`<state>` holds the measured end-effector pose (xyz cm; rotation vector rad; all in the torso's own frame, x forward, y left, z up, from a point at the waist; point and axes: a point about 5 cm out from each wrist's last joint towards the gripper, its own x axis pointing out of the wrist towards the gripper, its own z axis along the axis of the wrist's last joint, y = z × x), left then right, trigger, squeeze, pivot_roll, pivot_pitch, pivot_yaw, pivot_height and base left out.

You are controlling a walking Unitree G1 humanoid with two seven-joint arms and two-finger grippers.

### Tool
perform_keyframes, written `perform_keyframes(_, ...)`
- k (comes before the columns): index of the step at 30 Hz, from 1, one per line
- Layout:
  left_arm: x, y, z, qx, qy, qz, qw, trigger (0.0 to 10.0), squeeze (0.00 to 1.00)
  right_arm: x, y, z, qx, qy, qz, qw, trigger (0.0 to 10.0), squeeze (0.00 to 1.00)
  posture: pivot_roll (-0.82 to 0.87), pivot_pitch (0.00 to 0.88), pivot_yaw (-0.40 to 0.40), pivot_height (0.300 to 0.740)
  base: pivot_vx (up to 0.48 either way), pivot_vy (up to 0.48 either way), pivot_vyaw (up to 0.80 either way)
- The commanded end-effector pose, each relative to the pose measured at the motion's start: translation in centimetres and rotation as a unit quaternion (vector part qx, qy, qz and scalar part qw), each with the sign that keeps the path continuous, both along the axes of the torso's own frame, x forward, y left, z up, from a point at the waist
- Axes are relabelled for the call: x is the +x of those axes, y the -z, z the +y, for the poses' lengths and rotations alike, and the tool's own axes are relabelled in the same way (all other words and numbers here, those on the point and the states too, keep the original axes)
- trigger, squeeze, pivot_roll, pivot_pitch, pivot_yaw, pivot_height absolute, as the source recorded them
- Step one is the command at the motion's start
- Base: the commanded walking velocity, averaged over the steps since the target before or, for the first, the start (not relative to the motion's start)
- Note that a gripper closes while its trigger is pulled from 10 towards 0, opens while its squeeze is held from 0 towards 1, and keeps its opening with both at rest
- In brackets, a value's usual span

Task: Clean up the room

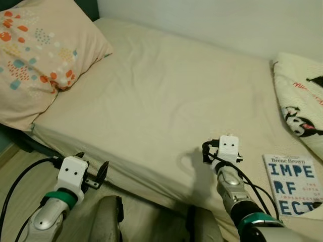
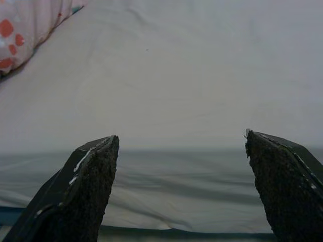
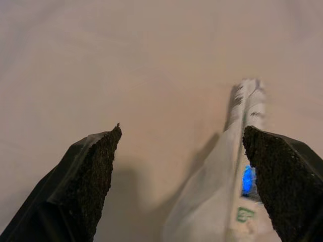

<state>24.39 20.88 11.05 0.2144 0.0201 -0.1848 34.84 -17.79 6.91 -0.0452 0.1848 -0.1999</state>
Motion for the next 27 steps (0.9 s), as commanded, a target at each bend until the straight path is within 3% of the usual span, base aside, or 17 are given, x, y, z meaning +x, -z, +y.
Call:
perform_keyframes(1, -0.6, -0.7, -0.4, -0.005, 0.03, 0.005, 1.0, 10.0, 0.0, -0.3, 0.6, -0.1, 0.004, 0.012, 0.016, 1.0, 10.0, 1.0, 0.32, 0.233, -0.027, 0.585, 0.0, 0.0, 0.0)
perform_keyframes(6, -1.4, -2.3, -1.6, -0.002, 0.092, 0.002, 0.996, 10.0, 0.0, -0.3, 0.7, -1.0, 0.032, 0.053, 0.027, 0.998, 10.0, 1.0, 0.33, 0.266, 0.003, 0.585, 0.0, 0.0, 0.0)
perform_keyframes(7, -1.5, -2.6, -1.8, 0.002, 0.106, 0.003, 0.994, 10.0, 0.0, -0.4, 0.8, -1.4, 0.048, 0.065, 0.029, 0.996, 10.0, 0.91, 0.34, 0.271, 0.011, 0.585, 0.0, 0.0, 0.0)
perform_keyframes(8, -1.5, -2.6, -1.8, 0.002, 0.106, 0.003, 0.994, 10.0, 0.0, -0.4, 0.8, -1.4, 0.048, 0.065, 0.029, 0.996, 10.0, 0.91, 0.34, 0.271, 0.011, 0.585, 0.0, 0.0, 0.0)
perform_keyframes(9, -1.6, -2.9, -2.0, 0.008, 0.114, 0.003, 0.993, 10.0, 0.0, -0.4, 0.8, -1.8, 0.053, 0.076, 0.031, 0.995, 10.0, 0.0, 0.35, 0.275, 0.019, 0.585, 0.0, 0.0, 0.0)
perform_keyframes(20, -2.2, -5.5, -1.4, 0.008, 0.131, -0.009, 0.991, 10.0, 0.0, -0.4, -0.8, -5.3, 0.038, 0.135, -0.021, 0.99, 10.0, 0.0, 0.41, 0.297, 0.075, 0.585, 0.0, 0.0, 0.0)
perform_keyframes(27, -2.6, -6.0, -1.0, 0.009, 0.134, 0.001, 0.991, 10.0, 0.0, -1.0, -0.5, -7.2, 0.029, 0.174, 0.004, 0.984, 10.0, 0.0, 0.41, 0.303, 0.081, 0.585, 0.0, 0.0, 0.0)
